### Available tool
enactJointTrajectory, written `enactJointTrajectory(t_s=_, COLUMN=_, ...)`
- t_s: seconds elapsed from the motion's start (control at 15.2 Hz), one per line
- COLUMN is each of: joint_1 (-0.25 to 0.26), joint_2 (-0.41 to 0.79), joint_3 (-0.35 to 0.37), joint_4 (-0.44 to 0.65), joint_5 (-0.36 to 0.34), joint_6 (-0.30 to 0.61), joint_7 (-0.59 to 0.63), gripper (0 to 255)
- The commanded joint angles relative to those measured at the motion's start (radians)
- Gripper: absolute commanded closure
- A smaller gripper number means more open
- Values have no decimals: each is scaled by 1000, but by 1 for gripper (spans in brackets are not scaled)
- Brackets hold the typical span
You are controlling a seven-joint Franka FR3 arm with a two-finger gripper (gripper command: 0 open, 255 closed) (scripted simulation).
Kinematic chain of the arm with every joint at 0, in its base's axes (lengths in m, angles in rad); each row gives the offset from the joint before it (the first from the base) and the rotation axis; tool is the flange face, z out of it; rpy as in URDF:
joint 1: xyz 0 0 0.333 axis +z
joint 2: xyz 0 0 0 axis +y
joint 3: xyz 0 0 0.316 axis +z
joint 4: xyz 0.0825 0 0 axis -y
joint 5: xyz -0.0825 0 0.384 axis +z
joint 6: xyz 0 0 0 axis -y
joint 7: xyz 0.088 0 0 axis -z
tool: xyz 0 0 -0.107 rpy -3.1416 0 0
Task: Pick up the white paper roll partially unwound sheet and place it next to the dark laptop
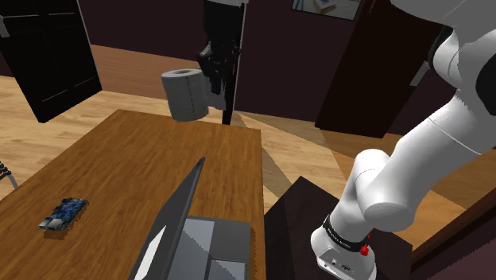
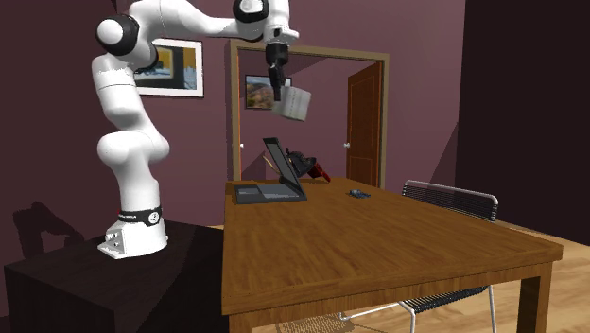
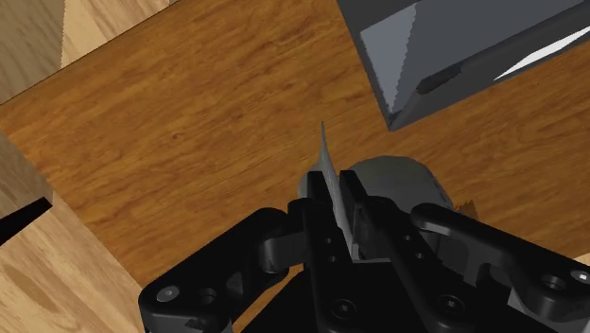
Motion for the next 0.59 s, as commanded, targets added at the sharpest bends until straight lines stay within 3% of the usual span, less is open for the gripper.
enactJointTrajectory(t_s=0.0, joint_1=17, joint_2=-19, joint_3=29, joint_4=-13, joint_5=10, joint_6=-5, joint_7=45, gripper=255)
enactJointTrajectory(t_s=0.53, joint_1=84, joint_2=-81, joint_3=152, joint_4=-55, joint_5=62, joint_6=-18, joint_7=230, gripper=255)
